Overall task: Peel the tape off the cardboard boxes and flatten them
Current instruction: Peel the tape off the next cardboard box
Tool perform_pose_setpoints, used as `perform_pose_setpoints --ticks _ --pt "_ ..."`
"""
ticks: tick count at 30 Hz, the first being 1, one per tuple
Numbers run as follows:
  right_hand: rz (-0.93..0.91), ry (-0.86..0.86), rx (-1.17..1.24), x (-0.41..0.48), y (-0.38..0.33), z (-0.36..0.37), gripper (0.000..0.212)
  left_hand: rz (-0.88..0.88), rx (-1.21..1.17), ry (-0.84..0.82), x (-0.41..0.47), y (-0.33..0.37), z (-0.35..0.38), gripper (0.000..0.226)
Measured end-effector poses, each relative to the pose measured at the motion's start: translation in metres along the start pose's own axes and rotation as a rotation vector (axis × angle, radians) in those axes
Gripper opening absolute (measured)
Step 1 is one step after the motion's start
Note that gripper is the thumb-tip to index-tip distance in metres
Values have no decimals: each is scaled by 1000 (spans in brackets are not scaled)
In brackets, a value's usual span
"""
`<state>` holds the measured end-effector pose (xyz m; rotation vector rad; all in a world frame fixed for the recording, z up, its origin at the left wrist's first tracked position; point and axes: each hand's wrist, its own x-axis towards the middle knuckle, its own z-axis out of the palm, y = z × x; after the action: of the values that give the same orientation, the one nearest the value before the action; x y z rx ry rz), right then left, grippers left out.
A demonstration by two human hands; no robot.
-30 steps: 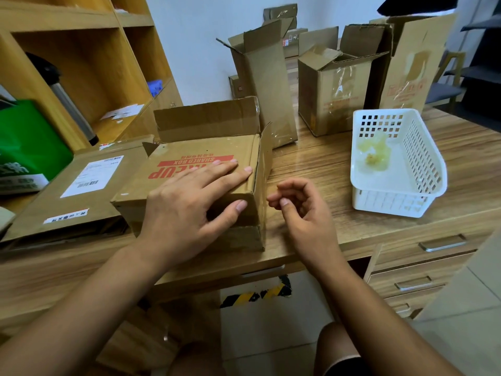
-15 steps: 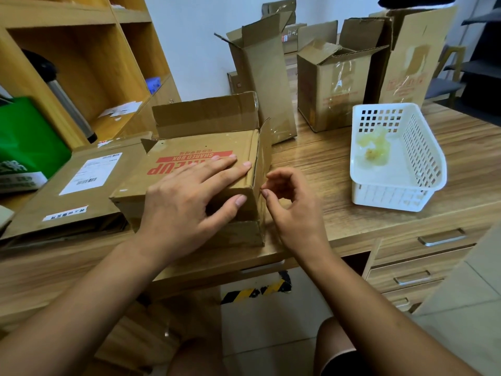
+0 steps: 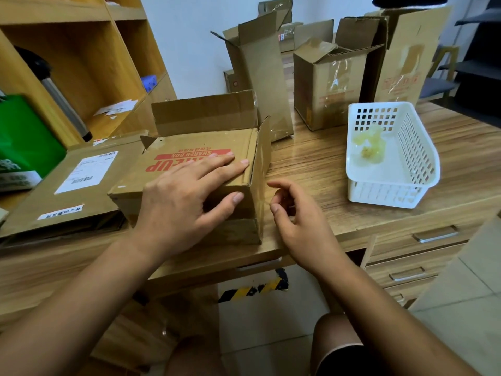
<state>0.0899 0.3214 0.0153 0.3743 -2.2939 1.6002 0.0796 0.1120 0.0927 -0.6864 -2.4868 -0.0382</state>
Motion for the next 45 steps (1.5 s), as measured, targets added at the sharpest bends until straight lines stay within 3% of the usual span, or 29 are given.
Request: perform_pose_setpoints --ticks 3,6,9,14,20,24,30,33,38,45 --pt "-21 -10 -67 2 -3 1 38 -3 4 -8 0 0 0 56" --pt "-73 55 -164 2 -4 3 23 -5 4 -6 0 1 0 56" --pt "-121 111 -165 -4 -2 8 11 0 6 -8 1 0 0 55" --pt "-118 162 -135 -23 5 16 11 8 2 -14 1 -2 0 54" --pt "-185 21 -208 -58 9 16 12 -57 26 -26 13 -16 6 52" --pt "23 128 -122 -25 6 -11 33 -48 6 -29 13 -17 7 53" --pt "20 -41 -128 8 1 0 59 -33 -48 -45 11 -17 4 53" --pt "-18 -74 -122 18 -7 12 52 -27 -48 -43 11 -16 4 52" --pt "-81 96 -189 14 -5 20 20 -25 -33 -33 11 -18 5 52" --pt "-108 143 -159 -16 -5 22 19 7 -52 -36 10 -20 3 50"
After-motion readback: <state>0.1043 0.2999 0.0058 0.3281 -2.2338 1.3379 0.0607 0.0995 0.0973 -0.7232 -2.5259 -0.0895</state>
